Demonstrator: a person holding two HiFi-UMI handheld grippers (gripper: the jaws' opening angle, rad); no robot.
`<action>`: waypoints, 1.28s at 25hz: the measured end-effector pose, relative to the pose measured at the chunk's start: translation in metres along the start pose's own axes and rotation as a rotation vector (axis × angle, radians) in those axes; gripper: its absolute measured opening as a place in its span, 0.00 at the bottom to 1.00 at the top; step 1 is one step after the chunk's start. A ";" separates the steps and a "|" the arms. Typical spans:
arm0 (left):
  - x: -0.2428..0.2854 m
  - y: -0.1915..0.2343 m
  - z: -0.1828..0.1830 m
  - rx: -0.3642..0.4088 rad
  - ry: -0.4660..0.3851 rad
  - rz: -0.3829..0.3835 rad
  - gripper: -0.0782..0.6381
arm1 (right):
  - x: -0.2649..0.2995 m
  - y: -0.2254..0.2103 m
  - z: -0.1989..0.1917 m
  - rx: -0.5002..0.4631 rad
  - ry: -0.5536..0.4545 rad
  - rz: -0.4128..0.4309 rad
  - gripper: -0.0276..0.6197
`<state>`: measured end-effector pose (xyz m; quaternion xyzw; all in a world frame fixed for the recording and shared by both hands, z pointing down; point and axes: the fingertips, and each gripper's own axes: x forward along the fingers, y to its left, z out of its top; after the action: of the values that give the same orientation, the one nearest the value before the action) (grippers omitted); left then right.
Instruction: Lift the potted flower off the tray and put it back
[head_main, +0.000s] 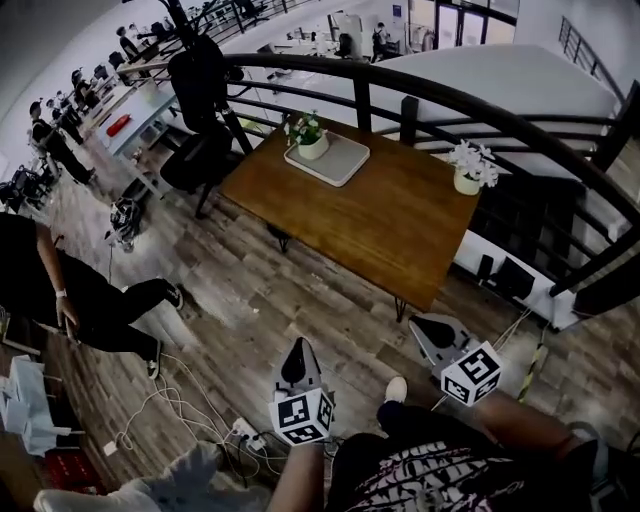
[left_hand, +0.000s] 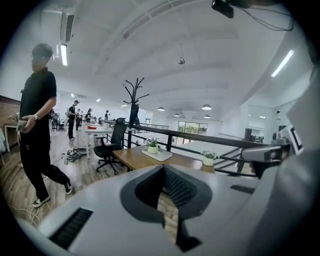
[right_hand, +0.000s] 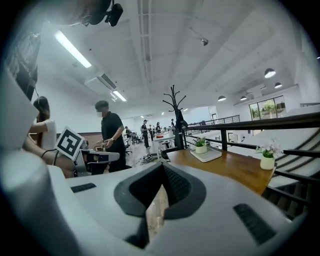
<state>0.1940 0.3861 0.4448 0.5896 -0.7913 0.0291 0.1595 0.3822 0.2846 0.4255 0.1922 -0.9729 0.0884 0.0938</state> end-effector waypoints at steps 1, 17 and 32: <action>0.009 0.004 0.003 -0.008 0.003 0.011 0.12 | 0.007 -0.008 0.002 0.006 0.001 0.002 0.04; 0.068 0.039 0.054 -0.051 0.002 0.081 0.12 | 0.091 -0.016 0.034 0.074 -0.014 0.163 0.04; 0.222 0.118 0.077 -0.006 0.047 -0.098 0.12 | 0.233 -0.069 0.052 0.081 0.018 -0.045 0.04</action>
<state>0.0097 0.1985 0.4525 0.6262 -0.7576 0.0328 0.1811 0.1898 0.1274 0.4356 0.2168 -0.9630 0.1274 0.0968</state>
